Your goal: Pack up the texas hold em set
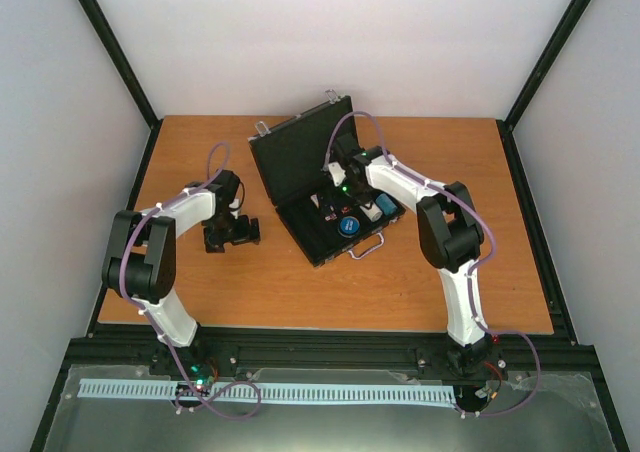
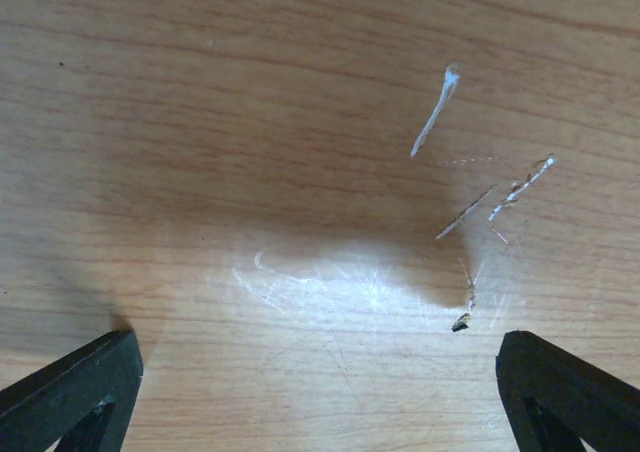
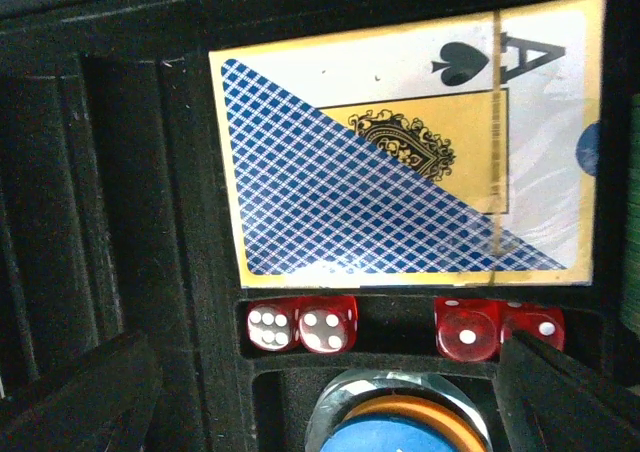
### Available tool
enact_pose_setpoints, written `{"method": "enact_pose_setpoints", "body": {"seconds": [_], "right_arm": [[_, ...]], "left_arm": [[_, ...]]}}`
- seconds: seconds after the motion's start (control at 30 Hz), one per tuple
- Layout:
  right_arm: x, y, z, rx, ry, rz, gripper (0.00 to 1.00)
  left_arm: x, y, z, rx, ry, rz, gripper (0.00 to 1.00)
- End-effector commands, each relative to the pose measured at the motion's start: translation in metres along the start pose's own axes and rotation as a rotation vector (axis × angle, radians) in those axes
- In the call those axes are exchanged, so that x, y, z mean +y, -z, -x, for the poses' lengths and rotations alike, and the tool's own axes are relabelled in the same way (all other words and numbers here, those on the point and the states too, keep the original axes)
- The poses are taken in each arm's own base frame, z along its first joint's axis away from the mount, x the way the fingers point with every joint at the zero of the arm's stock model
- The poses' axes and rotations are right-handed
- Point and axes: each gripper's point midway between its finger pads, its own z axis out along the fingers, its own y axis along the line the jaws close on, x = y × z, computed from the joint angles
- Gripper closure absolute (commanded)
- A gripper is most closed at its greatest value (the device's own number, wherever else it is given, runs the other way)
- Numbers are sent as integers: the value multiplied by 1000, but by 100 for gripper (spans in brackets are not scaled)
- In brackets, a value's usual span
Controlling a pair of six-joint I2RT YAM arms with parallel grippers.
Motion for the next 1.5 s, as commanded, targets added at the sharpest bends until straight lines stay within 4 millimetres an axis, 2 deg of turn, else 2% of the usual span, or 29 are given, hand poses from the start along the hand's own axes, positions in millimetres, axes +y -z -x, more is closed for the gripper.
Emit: {"method": "enact_pose_setpoints", "body": {"seconds": [0.0,0.1,0.23,0.33,0.47,0.73,0.9,1.07,1.17,1.33,1.47], "right_arm": [[-1,-12,-5,30,0,29,8],[2,-6,-3,18,-2,37,9],[4,22,5,-34,9,13,8],[7,44,6,-58,16,-5,8],[2,68,1,-93,-19,-30,8],[-33,114,-4,-181,-129,-131,11],[-58,138,-8,-217,-204,-208,11],[-69,150,-19,-230,-263,-229,12],[-70,153,-24,-233,-287,-226,11],[-71,155,-28,-226,-307,-226,12],[-74,159,-33,-222,-312,-242,11]], "left_arm": [[-1,-9,6,0,-8,-10,0],[-2,-7,9,-9,-5,-12,0],[-5,0,20,-39,3,-11,0],[-10,11,36,-77,14,-23,0],[-15,35,67,-145,48,-62,0],[1,69,128,-236,185,-174,0],[-15,76,160,-260,206,-253,1],[-44,68,185,-237,248,-388,10],[-60,66,195,-235,247,-422,19],[-83,53,206,-203,274,-502,46],[-100,50,206,-169,260,-552,75]]}}
